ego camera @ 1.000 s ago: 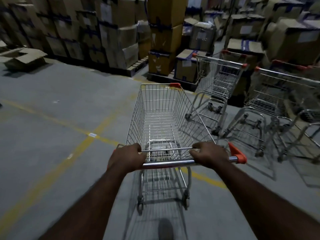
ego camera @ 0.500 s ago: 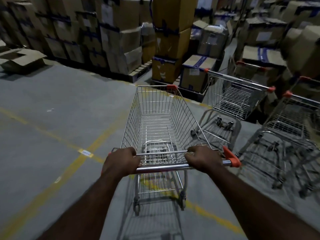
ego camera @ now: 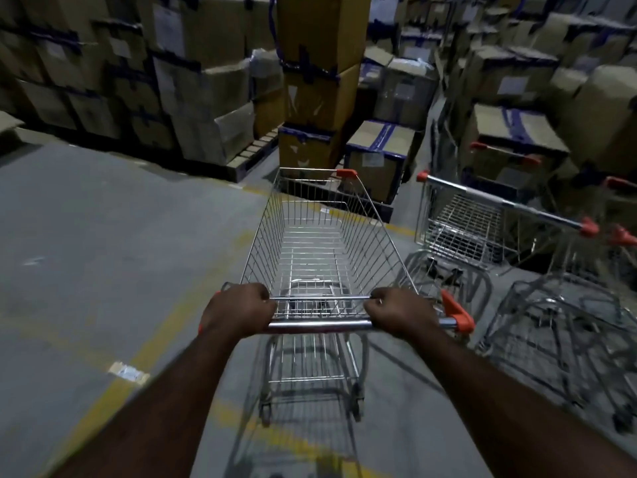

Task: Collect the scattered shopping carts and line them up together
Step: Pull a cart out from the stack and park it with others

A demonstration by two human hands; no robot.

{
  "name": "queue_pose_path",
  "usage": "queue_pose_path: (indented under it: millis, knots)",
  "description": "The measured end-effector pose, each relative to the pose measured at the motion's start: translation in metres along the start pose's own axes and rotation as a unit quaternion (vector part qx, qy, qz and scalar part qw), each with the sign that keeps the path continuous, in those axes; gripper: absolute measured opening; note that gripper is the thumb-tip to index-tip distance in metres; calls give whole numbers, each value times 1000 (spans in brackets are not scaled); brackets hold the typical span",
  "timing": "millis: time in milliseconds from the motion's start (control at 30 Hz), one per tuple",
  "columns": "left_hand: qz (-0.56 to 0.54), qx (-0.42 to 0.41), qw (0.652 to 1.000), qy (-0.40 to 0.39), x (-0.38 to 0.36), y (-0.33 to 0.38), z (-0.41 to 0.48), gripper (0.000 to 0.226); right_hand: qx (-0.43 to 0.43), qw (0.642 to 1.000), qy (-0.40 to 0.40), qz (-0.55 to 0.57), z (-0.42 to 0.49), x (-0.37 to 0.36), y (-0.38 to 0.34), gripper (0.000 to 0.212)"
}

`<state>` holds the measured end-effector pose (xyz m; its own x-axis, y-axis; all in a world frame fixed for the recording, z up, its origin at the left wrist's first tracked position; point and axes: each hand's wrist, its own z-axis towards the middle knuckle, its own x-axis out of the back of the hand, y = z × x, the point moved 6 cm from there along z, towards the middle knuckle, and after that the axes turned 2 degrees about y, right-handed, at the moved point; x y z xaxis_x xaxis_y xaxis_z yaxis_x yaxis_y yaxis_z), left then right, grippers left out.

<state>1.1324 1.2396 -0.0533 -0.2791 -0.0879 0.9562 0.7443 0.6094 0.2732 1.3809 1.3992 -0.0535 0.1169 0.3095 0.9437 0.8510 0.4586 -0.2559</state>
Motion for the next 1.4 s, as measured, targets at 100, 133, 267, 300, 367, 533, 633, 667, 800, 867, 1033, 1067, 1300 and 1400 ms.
queue_pose_path:
  millis: [100,133,267,300,367,533,633,667,800,867,1033,1067,1300,1400]
  knots:
    - [5,-18,1000,-3,9,0,52,41,-5,1000,15,4,42,7,-11,56]
    - [9,-20,1000,-5,12,1,70,39,-8,1000,15,5,58,9,-15,54]
    - [14,-33,999,-8,18,4,140,36,-26,999,23,8,114,20,-23,46]
    - [13,-33,999,-10,18,4,158,36,-28,999,28,8,128,23,-25,46]
    - [14,-37,999,-12,18,5,192,38,-30,999,31,-1,157,29,-29,44]
    - [10,-45,999,-12,18,15,281,40,-40,998,42,3,238,46,-32,45]
    - [13,-50,999,-10,18,25,336,35,-45,998,48,9,288,56,-31,46]
    - [14,-52,999,-6,18,28,354,33,-46,998,50,8,305,60,-30,47]
    - [15,-58,998,-4,19,40,428,35,-54,997,52,16,372,74,-28,51]
    - [16,-58,998,-7,19,45,462,35,-52,997,55,17,404,80,-28,50]
    - [29,-72,997,-1,19,60,531,38,-62,997,53,-6,466,94,-26,48]
    - [30,-75,997,-1,19,62,542,36,-68,996,54,-3,475,95,-25,48]
    - [30,-104,994,2,24,76,610,34,-108,992,69,11,524,102,-24,53]
    - [30,-123,992,-8,24,80,637,33,-121,990,71,17,535,103,-28,55]
